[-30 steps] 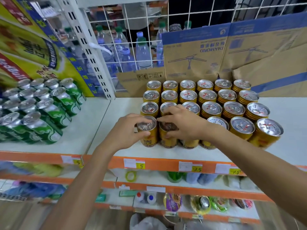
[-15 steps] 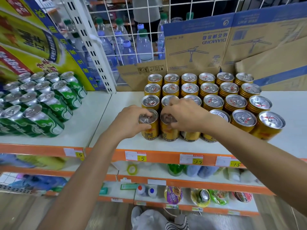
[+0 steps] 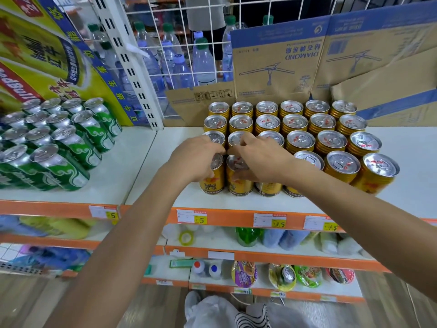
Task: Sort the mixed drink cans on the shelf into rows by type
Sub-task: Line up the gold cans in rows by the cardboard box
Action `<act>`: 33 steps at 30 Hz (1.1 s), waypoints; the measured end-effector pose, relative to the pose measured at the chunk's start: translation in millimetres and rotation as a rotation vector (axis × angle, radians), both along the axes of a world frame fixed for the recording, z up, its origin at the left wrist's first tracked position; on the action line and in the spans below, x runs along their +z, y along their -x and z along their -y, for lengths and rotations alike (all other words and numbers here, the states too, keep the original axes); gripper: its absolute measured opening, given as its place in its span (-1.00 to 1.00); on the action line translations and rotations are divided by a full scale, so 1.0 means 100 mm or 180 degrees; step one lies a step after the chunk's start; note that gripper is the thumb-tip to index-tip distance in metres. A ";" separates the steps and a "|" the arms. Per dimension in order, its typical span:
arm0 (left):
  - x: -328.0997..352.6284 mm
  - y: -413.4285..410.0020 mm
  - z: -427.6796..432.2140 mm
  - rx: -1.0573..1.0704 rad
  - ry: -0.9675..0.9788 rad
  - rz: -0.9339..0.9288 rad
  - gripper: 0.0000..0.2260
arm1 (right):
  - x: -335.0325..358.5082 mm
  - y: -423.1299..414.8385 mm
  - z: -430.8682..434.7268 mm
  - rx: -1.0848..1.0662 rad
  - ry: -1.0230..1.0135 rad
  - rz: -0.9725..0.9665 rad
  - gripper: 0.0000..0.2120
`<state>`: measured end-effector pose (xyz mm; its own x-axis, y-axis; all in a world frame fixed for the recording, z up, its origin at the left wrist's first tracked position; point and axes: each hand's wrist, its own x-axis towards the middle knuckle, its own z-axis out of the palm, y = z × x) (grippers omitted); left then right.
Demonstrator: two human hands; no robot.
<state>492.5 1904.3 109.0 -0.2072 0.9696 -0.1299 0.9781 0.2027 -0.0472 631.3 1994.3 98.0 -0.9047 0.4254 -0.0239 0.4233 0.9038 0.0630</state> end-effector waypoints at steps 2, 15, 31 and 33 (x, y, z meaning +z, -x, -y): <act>0.02 0.01 -0.02 -0.0005 0.0104 -0.0051 -0.43 | 0.02 0.02 0.00 0.0054 0.0154 0.0045 -0.45; 0.06 0.01 -0.04 -0.0038 0.0162 -0.0071 -0.55 | 0.06 0.03 -0.06 0.0263 0.0756 0.0194 -0.29; 0.09 -0.02 -0.01 -0.0067 0.0202 -0.0052 -0.54 | 0.04 -0.01 -0.08 0.0388 0.0709 0.0151 -0.32; 0.09 -0.02 -0.01 -0.0071 0.0196 -0.0062 -0.56 | 0.04 -0.01 -0.08 0.0415 0.0719 0.0113 -0.34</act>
